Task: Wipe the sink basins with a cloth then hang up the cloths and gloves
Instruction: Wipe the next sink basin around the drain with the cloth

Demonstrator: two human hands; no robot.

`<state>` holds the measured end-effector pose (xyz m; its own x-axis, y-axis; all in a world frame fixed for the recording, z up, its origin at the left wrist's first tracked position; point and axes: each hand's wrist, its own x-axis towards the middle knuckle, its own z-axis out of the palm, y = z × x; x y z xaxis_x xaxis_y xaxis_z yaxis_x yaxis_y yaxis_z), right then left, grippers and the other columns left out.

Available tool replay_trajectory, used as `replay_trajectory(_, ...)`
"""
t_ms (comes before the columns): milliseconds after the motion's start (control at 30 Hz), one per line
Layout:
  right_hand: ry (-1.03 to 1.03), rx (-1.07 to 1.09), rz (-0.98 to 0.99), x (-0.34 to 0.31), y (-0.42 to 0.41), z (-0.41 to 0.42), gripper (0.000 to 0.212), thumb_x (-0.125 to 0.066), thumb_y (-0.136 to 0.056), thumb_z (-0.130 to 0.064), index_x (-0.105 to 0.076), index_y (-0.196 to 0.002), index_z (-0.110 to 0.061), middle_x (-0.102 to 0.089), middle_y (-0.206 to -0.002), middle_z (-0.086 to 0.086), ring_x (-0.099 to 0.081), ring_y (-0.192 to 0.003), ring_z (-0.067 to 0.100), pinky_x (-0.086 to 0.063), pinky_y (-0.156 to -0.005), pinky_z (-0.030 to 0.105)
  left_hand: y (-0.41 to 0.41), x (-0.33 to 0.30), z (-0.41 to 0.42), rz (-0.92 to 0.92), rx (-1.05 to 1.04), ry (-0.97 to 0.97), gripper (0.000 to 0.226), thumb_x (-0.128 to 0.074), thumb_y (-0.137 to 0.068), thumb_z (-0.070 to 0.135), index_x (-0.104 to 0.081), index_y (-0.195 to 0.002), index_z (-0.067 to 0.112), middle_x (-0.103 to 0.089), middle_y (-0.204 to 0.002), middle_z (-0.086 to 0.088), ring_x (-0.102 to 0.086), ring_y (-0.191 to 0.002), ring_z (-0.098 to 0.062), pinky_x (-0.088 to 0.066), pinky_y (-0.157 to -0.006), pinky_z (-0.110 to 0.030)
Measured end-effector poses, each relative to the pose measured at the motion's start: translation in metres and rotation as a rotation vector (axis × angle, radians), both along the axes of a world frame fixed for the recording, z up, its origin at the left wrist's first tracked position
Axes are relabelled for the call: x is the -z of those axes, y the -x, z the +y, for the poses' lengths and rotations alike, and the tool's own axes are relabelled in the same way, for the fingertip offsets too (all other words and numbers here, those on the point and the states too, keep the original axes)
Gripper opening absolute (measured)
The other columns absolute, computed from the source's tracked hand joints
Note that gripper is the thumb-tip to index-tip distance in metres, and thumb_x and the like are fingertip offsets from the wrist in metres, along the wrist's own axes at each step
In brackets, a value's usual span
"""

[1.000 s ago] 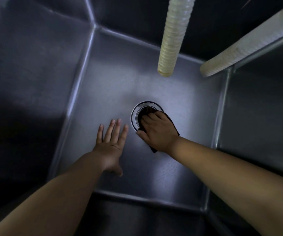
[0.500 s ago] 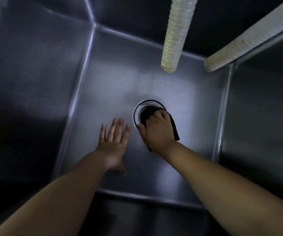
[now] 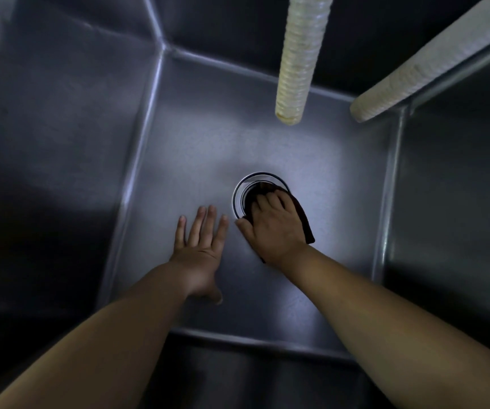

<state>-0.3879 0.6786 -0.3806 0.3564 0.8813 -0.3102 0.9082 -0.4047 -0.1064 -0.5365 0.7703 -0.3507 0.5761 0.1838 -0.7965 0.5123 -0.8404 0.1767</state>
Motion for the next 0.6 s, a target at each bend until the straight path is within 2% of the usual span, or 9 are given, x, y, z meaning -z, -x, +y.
replay_trajectory(167,0.008,0.073,-0.029,0.001,0.007,0.002,0.054,-0.034,-0.096,-0.047,-0.066,-0.097,-0.004,-0.063,-0.1,0.014,-0.048,-0.108,0.03,-0.017,-0.112,0.038,-0.001,-0.001,-0.001,-0.01,0.001,0.001,0.158,-0.078,-0.045,0.06,0.06,-0.112,0.024,0.067,-0.12,-0.006,0.06,-0.113,-0.024,0.044,-0.089,-0.045)
replay_trajectory(267,-0.147,0.094,-0.039,0.003,0.007,-0.006,0.04,-0.048,-0.093,-0.038,-0.066,-0.082,-0.005,-0.066,-0.083,0.013,-0.056,-0.094,0.032,-0.029,-0.109,0.039,-0.001,0.0,-0.002,-0.013,-0.002,0.004,0.157,-0.078,-0.047,0.059,0.059,-0.113,0.023,0.066,-0.12,-0.007,0.06,-0.113,-0.025,0.04,-0.093,-0.048)
replay_trajectory(333,-0.239,0.08,-0.04,0.006,0.007,-0.014,0.035,-0.048,-0.092,-0.034,-0.065,-0.08,-0.006,-0.064,-0.08,0.011,-0.056,-0.088,0.031,-0.032,-0.106,0.041,0.0,0.001,-0.002,-0.012,-0.001,0.001,0.156,-0.077,-0.047,0.06,0.058,-0.115,0.022,0.066,-0.12,-0.007,0.06,-0.113,-0.025,0.038,-0.094,-0.049)
replay_trajectory(400,-0.266,0.061,-0.028,0.009,0.009,-0.026,0.034,-0.046,-0.091,-0.035,-0.064,-0.093,-0.006,-0.063,-0.093,0.01,-0.054,-0.095,0.031,-0.029,-0.109,0.043,0.0,0.001,-0.002,-0.016,0.001,0.004,0.156,-0.077,-0.047,0.06,0.059,-0.115,0.022,0.066,-0.12,-0.007,0.06,-0.113,-0.025,0.039,-0.093,-0.048)
replay_trajectory(500,-0.268,0.049,-0.027,0.011,0.013,-0.047,0.047,-0.048,-0.089,-0.038,-0.059,-0.122,-0.005,-0.06,-0.12,0.013,-0.048,-0.117,0.031,-0.024,-0.112,0.048,0.001,0.001,-0.002,-0.027,0.001,0.005,0.156,-0.077,-0.047,0.059,0.06,-0.113,0.023,0.066,-0.121,-0.006,0.06,-0.113,-0.024,0.044,-0.087,-0.045)
replay_trajectory(600,-0.24,0.03,-0.043,0.011,0.013,-0.063,0.056,-0.045,-0.089,-0.042,-0.05,-0.135,-0.01,-0.048,-0.14,0.014,-0.039,-0.132,0.033,-0.02,-0.113,0.051,0.001,0.001,-0.001,-0.023,-0.002,0.005,0.156,-0.076,-0.047,0.06,0.06,-0.114,0.023,0.066,-0.122,-0.007,0.06,-0.113,-0.025,0.046,-0.085,-0.044)
